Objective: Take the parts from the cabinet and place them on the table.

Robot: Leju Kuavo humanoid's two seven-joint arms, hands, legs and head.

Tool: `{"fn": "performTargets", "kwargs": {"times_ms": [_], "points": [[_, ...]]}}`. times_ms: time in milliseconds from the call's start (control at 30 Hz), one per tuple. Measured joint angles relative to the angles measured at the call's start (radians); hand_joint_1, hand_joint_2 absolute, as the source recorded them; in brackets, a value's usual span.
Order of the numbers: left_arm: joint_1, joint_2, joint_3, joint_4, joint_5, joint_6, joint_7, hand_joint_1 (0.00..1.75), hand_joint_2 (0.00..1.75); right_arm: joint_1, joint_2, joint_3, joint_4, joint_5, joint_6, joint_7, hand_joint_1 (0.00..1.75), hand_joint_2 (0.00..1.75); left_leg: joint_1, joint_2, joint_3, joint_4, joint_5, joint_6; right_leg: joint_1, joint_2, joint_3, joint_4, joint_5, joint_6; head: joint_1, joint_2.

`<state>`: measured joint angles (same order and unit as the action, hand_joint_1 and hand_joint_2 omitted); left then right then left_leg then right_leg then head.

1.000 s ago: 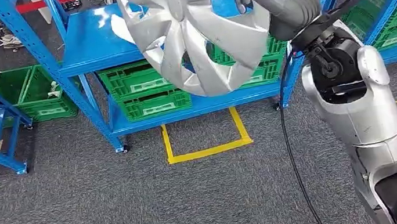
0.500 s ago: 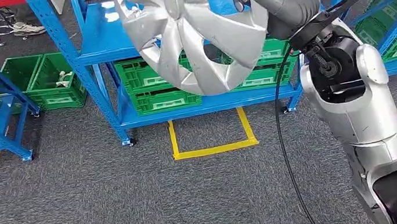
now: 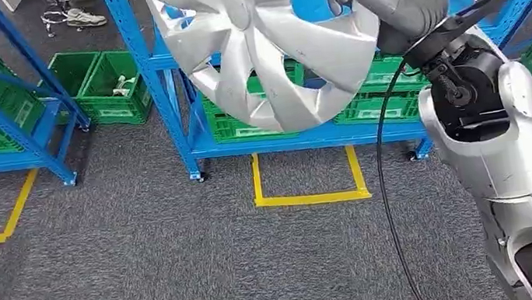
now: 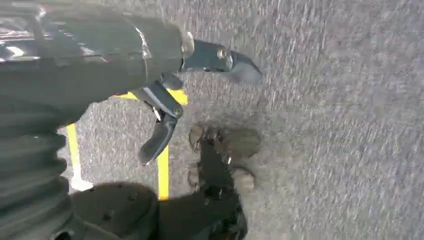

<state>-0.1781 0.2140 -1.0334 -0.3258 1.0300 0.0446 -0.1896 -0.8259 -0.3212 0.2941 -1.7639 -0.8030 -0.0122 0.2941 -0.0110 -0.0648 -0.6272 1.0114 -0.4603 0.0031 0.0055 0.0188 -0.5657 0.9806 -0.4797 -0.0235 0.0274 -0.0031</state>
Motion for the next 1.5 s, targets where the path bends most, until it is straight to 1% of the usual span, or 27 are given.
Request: {"fn": "performTargets", "kwargs": {"times_ms": [67,133,200,233,300,333,367,400,500,533,600,667,700,767,833,867,1000,1033,1067,1100,1167,1233,1300,1367,1400,1433,1500], "points": [[-0.002,-0.002,-0.001,0.002,0.005,0.003,0.000,0.00,1.75,-0.002,0.003,0.005,-0.001,0.006,0.000,0.000,1.75,1.75,0.001,0.059,-0.028,0.055,-0.051,-0.014,-0.004,-0.018,0.006,-0.013,0.009,-0.002,-0.016,0.000],[-0.002,-0.001,-0.001,0.003,0.010,0.007,0.000,0.00,1.75,-0.004,0.005,0.006,0.000,0.015,-0.003,0.000,1.75,1.75,0.017,0.066,-0.099,0.209,-0.125,-0.029,-0.006,-0.038,0.003,-0.010,0.009,-0.002,-0.025,0.000],[-0.001,-0.002,-0.002,0.005,0.015,0.007,0.002,0.00,1.75,-0.004,0.012,0.011,0.001,0.024,-0.004,0.000,1.75,1.75,0.027,0.066,-0.143,0.297,-0.141,-0.041,-0.009,-0.056,-0.003,-0.004,0.008,0.000,-0.031,0.000],[-0.001,-0.002,-0.002,0.006,0.017,0.007,0.003,0.00,1.75,-0.002,0.016,0.015,0.002,0.027,-0.004,0.000,1.75,1.75,0.030,0.068,-0.129,0.267,-0.114,-0.045,-0.011,-0.065,-0.006,0.000,0.006,0.003,-0.034,0.000],[-0.001,-0.002,-0.003,0.008,0.021,0.008,0.002,0.00,1.75,-0.002,0.017,0.023,0.002,0.029,-0.004,0.000,1.75,1.75,0.036,0.096,-0.032,0.102,-0.026,-0.054,-0.018,-0.081,-0.007,0.015,-0.003,0.017,-0.037,0.000],[-0.002,-0.003,-0.003,0.009,0.021,0.008,0.001,0.00,1.75,-0.003,0.019,0.024,0.001,0.029,-0.003,0.000,1.75,1.75,0.032,0.143,0.004,0.025,-0.023,-0.060,-0.017,-0.088,-0.007,0.024,-0.010,0.026,-0.040,0.000],[-0.002,-0.007,-0.003,0.009,0.022,0.008,0.000,0.00,1.75,-0.005,0.019,0.025,0.000,0.030,-0.003,-0.001,1.75,1.75,0.023,0.159,0.008,0.025,-0.031,-0.046,-0.008,-0.091,-0.012,0.030,-0.012,0.033,-0.047,0.000],[-0.002,-0.007,-0.003,0.010,0.024,0.010,0.000,0.00,1.75,-0.008,0.020,0.027,0.000,0.030,-0.001,-0.002,1.75,1.75,0.024,0.148,0.002,0.024,-0.027,-0.027,-0.007,-0.096,-0.013,0.032,-0.013,0.036,-0.042,0.000],[-0.001,-0.008,-0.004,0.012,0.024,0.012,0.000,0.00,1.75,-0.009,0.026,0.029,-0.001,0.029,0.000,-0.003,1.75,1.75,0.021,0.122,-0.002,0.023,-0.022,-0.006,-0.013,-0.119,-0.006,0.025,-0.014,0.047,-0.032,0.000],[-0.001,-0.009,-0.004,0.012,0.025,0.014,-0.002,0.00,1.75,-0.009,0.026,0.029,-0.001,0.030,0.000,-0.003,1.75,1.75,0.024,0.111,-0.001,0.023,-0.020,0.001,-0.017,-0.104,-0.010,0.035,-0.030,0.055,-0.027,0.000],[-0.002,-0.010,-0.004,0.012,0.026,0.019,-0.004,0.00,1.75,-0.008,0.027,0.029,-0.001,0.029,0.002,-0.003,1.75,1.75,0.022,0.093,-0.003,0.023,-0.016,0.008,-0.018,-0.045,-0.055,0.154,-0.111,0.056,-0.011,0.000],[-0.002,-0.010,-0.004,0.013,0.026,0.023,-0.005,0.00,1.75,-0.007,0.028,0.029,0.000,0.029,0.002,-0.003,1.75,1.75,0.018,0.074,-0.006,0.023,-0.015,0.014,-0.015,-0.026,-0.129,0.322,-0.181,0.053,0.001,0.000],[-0.002,-0.010,-0.004,0.013,0.026,0.024,-0.006,0.00,1.75,-0.003,0.029,0.029,0.000,0.029,0.002,-0.003,1.75,1.75,0.014,0.062,-0.007,0.023,-0.013,0.016,-0.012,-0.024,-0.149,0.362,-0.184,0.049,0.003,0.000],[-0.002,-0.011,-0.004,0.015,0.026,0.025,-0.006,0.00,1.75,0.003,0.030,0.029,0.001,0.029,0.003,-0.003,1.75,1.75,0.006,0.038,-0.006,0.023,-0.011,0.019,-0.010,-0.018,-0.119,0.290,-0.118,0.032,0.005,0.000],[-0.002,-0.012,-0.004,0.016,0.026,0.025,-0.007,0.00,1.75,0.001,0.031,0.029,0.001,0.029,0.006,-0.003,1.75,1.75,0.000,0.017,-0.004,0.023,-0.009,0.020,-0.002,0.014,-0.041,0.113,-0.022,0.006,0.006,0.000],[-0.002,-0.019,-0.005,0.016,0.026,0.025,-0.007,0.00,1.75,-0.002,0.031,0.029,0.001,0.029,0.007,-0.003,1.75,1.75,-0.002,0.009,-0.007,0.024,-0.008,0.018,-0.001,0.044,-0.013,0.066,-0.022,-0.009,0.004,0.000],[-0.001,-0.018,-0.005,0.018,0.027,0.026,-0.008,0.00,1.75,-0.004,0.036,0.030,0.000,0.029,0.010,-0.005,1.75,1.75,0.003,-0.024,-0.021,0.019,0.008,-0.004,0.000,0.011,-0.005,0.031,-0.021,-0.006,0.000,0.000],[0.000,-0.017,-0.005,0.019,0.027,0.027,-0.007,0.00,1.75,-0.005,0.037,0.031,0.000,0.029,0.010,-0.005,1.75,1.75,0.003,0.002,-0.025,0.027,-0.004,-0.005,-0.010,-0.004,0.002,0.014,-0.011,-0.002,0.003,0.000],[-0.002,-0.019,-0.006,0.019,0.027,0.027,-0.008,0.00,1.75,-0.002,0.043,0.034,0.000,0.029,0.010,-0.005,1.75,1.75,-0.004,0.059,-0.036,0.047,-0.025,-0.015,-0.008,-0.011,0.006,0.006,-0.008,-0.003,-0.008,0.000],[-0.003,-0.019,-0.005,0.020,0.027,0.027,-0.008,0.00,1.75,-0.004,0.043,0.034,0.000,0.029,0.010,-0.005,1.75,1.75,0.004,0.072,-0.066,0.109,-0.067,-0.023,-0.008,-0.021,0.005,0.005,-0.006,-0.006,-0.015,0.000],[-0.002,-0.019,-0.005,0.021,0.027,0.028,-0.008,0.00,1.75,-0.001,0.045,0.037,0.000,0.029,0.010,-0.006,1.75,1.75,0.017,0.070,-0.137,0.264,-0.134,-0.034,-0.009,-0.040,0.004,0.006,-0.006,-0.006,-0.026,0.000],[-0.001,-0.020,-0.006,0.021,0.027,0.028,-0.007,0.00,1.75,0.007,0.045,0.039,0.000,0.029,0.010,-0.006,1.75,1.75,0.027,0.066,-0.172,0.333,-0.142,-0.045,-0.011,-0.062,0.003,0.007,-0.008,-0.002,-0.032,0.000],[-0.001,-0.019,-0.006,0.021,0.027,0.028,-0.008,0.00,1.75,0.009,0.045,0.045,0.000,0.029,0.010,-0.006,1.75,1.75,0.035,0.075,-0.112,0.221,-0.069,-0.057,-0.017,-0.082,0.004,0.013,-0.014,0.007,-0.035,0.000],[-0.001,-0.019,-0.006,0.022,0.027,0.028,-0.008,0.00,1.75,0.006,0.046,0.048,-0.001,0.029,0.010,-0.006,1.75,1.75,0.037,0.138,-0.017,0.042,-0.013,-0.068,-0.022,-0.097,0.004,0.031,-0.027,0.026,-0.038,0.000],[-0.002,-0.022,-0.006,0.022,0.027,0.028,-0.008,0.00,1.75,0.004,0.048,0.047,-0.002,0.029,0.010,-0.006,1.75,1.75,0.024,0.156,-0.010,0.040,-0.025,-0.057,-0.013,-0.098,-0.001,0.036,-0.032,0.034,-0.047,0.000],[-0.001,-0.022,-0.006,0.023,0.027,0.028,-0.007,0.00,1.75,0.002,0.048,0.048,-0.001,0.029,0.010,-0.006,1.75,1.75,0.026,0.142,-0.014,0.037,-0.023,-0.037,-0.013,-0.102,-0.001,0.039,-0.032,0.037,-0.043,0.000],[0.000,-0.022,-0.006,0.026,0.027,0.028,-0.007,0.00,1.75,0.002,0.053,0.053,-0.002,0.029,0.011,-0.006,1.75,1.75,0.025,0.129,-0.019,0.039,-0.024,-0.022,-0.015,-0.113,0.004,0.032,-0.030,0.041,-0.033,0.000]]}}
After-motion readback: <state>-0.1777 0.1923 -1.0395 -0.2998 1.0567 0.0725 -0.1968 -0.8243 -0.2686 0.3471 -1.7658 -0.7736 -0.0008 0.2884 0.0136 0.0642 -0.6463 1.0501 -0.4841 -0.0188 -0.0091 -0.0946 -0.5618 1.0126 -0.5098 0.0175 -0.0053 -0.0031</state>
